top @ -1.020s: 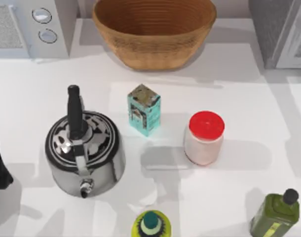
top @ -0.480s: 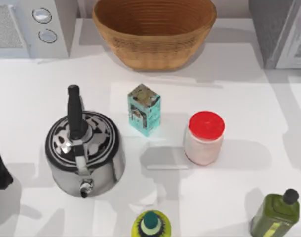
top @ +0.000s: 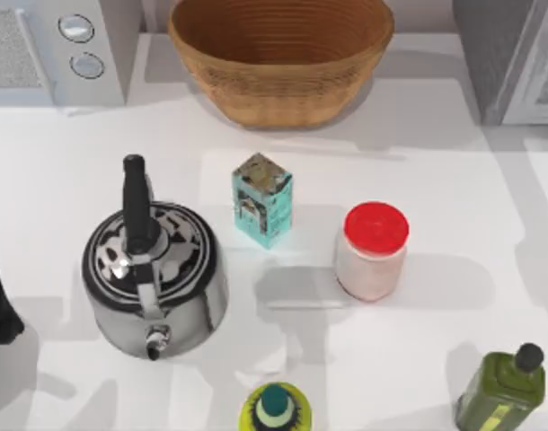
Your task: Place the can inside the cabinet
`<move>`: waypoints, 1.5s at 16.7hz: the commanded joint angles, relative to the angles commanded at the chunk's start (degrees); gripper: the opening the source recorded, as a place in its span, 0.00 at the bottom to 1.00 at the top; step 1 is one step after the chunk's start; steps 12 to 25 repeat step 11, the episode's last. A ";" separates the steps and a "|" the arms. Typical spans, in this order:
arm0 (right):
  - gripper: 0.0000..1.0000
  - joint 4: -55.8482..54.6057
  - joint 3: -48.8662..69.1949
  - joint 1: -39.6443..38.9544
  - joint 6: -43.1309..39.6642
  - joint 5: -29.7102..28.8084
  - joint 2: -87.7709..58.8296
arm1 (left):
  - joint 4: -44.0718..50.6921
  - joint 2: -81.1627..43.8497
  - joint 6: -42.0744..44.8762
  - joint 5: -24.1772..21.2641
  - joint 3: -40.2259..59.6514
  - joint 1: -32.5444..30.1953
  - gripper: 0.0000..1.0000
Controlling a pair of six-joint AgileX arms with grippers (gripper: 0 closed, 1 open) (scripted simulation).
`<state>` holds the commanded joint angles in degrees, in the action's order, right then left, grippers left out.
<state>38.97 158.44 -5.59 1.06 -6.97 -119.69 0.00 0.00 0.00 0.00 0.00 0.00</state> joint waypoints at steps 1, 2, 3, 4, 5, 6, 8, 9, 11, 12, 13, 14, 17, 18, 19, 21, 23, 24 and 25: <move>0.68 0.00 0.00 0.00 0.00 0.00 0.00 | 0.00 0.00 0.00 0.00 0.00 0.00 1.00; 0.75 0.00 0.00 0.00 0.00 0.00 0.00 | 0.00 0.00 0.00 0.00 0.00 0.00 1.00; 0.83 0.00 0.00 0.00 0.00 0.00 0.00 | 0.00 0.00 0.00 0.00 0.00 0.00 1.00; 0.90 0.00 0.00 0.00 0.00 0.00 0.00 | 0.00 0.00 0.00 0.00 0.00 0.00 1.00; 0.98 0.00 0.00 0.00 0.00 0.00 0.00 | 0.00 0.00 0.00 0.00 0.00 0.00 1.00; 1.00 0.00 0.00 0.00 0.00 0.00 0.00 | 0.00 0.00 0.00 0.00 0.00 0.00 1.00; 1.00 0.00 0.00 0.00 0.00 0.00 0.00 | 0.00 0.00 0.00 0.00 0.00 0.00 1.00; 1.00 0.00 0.00 0.00 0.00 0.00 0.00 | 0.00 0.00 0.00 0.00 0.00 0.00 1.00; 1.00 0.00 0.00 0.00 0.00 0.00 0.00 | 0.00 0.00 0.00 0.00 0.00 0.00 1.00; 1.00 0.00 0.00 0.00 0.00 0.00 0.00 | 0.00 0.00 0.00 0.00 0.00 0.00 1.00; 1.00 0.00 0.00 0.00 0.00 0.00 0.00 | 0.00 0.00 0.00 0.00 0.00 0.00 1.00; 1.00 0.00 0.00 0.00 0.00 0.00 0.00 | 0.00 0.00 0.00 0.00 0.00 0.00 1.00; 1.00 0.00 0.00 0.00 0.00 0.00 0.00 | 0.00 0.00 0.00 0.00 0.00 0.00 1.00; 1.00 0.00 0.00 0.00 0.00 0.00 0.00 | 0.00 0.00 0.00 0.00 0.00 0.00 1.00; 1.00 0.00 0.00 0.00 0.00 0.00 0.00 | 0.00 0.00 0.00 0.00 0.00 0.00 1.00; 1.00 0.00 0.00 0.00 0.00 0.00 0.00 | 0.00 0.00 0.00 0.00 0.00 0.00 1.00; 1.00 0.00 0.00 0.00 0.00 0.00 0.00 | 0.00 0.00 0.00 0.00 0.00 0.00 1.00; 1.00 0.00 0.00 0.00 0.00 0.00 0.00 | 0.00 0.00 0.00 0.00 0.00 0.00 1.00; 1.00 0.00 0.00 0.00 0.00 0.00 0.00 | 0.00 0.00 0.00 0.00 0.00 0.00 1.00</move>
